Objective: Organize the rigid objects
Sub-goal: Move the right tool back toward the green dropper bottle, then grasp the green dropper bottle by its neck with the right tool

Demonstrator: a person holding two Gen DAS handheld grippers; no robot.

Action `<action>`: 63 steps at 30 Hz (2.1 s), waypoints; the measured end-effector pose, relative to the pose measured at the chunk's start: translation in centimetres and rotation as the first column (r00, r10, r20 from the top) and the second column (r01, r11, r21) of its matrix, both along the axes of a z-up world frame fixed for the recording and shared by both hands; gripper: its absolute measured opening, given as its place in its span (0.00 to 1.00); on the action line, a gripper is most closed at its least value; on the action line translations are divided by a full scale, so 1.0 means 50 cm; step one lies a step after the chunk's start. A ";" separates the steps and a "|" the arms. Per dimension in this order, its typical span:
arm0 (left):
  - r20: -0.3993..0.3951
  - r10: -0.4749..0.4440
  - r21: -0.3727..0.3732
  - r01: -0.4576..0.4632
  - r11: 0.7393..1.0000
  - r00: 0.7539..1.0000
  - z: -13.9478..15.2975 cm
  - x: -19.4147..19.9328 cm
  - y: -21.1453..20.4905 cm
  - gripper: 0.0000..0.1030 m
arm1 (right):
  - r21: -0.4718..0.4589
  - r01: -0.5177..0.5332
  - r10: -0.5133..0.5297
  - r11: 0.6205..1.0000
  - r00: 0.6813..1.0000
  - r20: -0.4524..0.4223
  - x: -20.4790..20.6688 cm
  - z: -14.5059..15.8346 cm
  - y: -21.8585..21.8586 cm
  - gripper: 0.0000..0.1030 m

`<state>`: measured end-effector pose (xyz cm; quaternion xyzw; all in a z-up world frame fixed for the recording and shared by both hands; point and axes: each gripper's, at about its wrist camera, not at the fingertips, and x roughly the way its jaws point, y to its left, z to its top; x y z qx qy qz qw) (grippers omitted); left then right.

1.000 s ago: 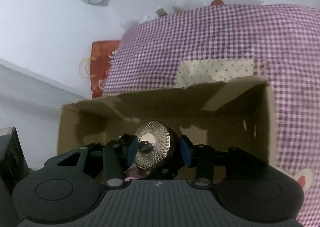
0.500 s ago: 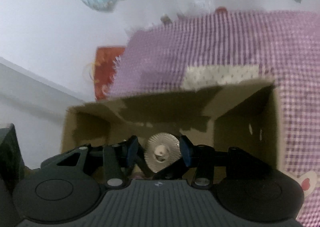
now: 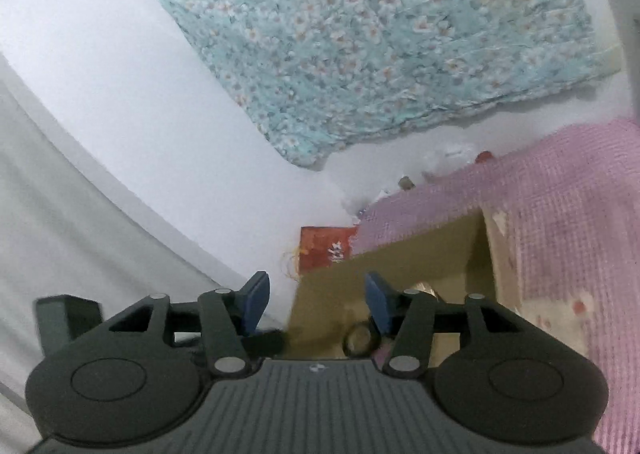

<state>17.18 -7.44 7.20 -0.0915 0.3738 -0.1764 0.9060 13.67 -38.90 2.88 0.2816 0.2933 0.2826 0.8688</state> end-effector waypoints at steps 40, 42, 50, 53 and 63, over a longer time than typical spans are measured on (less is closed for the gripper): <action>0.051 0.023 0.267 -0.035 0.963 0.998 -0.314 -0.133 -0.009 0.52 | -0.546 -0.337 0.352 0.767 0.933 -0.082 -0.056 -0.249 0.367 0.20; 0.055 0.014 0.278 -0.029 0.960 0.998 -0.315 -0.132 -0.019 0.52 | -0.541 -0.331 0.340 0.773 0.936 -0.087 -0.060 -0.245 0.355 0.20; 0.059 -0.032 0.312 0.012 0.950 0.998 -0.332 -0.131 -0.070 0.37 | -0.533 -0.307 0.308 0.788 0.947 -0.090 -0.079 -0.229 0.307 0.10; 0.072 -0.038 0.340 0.011 0.941 0.997 -0.340 -0.136 -0.085 0.31 | -0.524 -0.299 0.298 0.797 0.950 -0.089 -0.082 -0.232 0.295 0.10; 0.107 -0.053 0.323 0.015 0.946 0.993 -0.285 -0.170 -0.114 0.30 | -0.513 -0.276 0.291 0.813 0.955 -0.053 -0.107 -0.202 0.279 0.10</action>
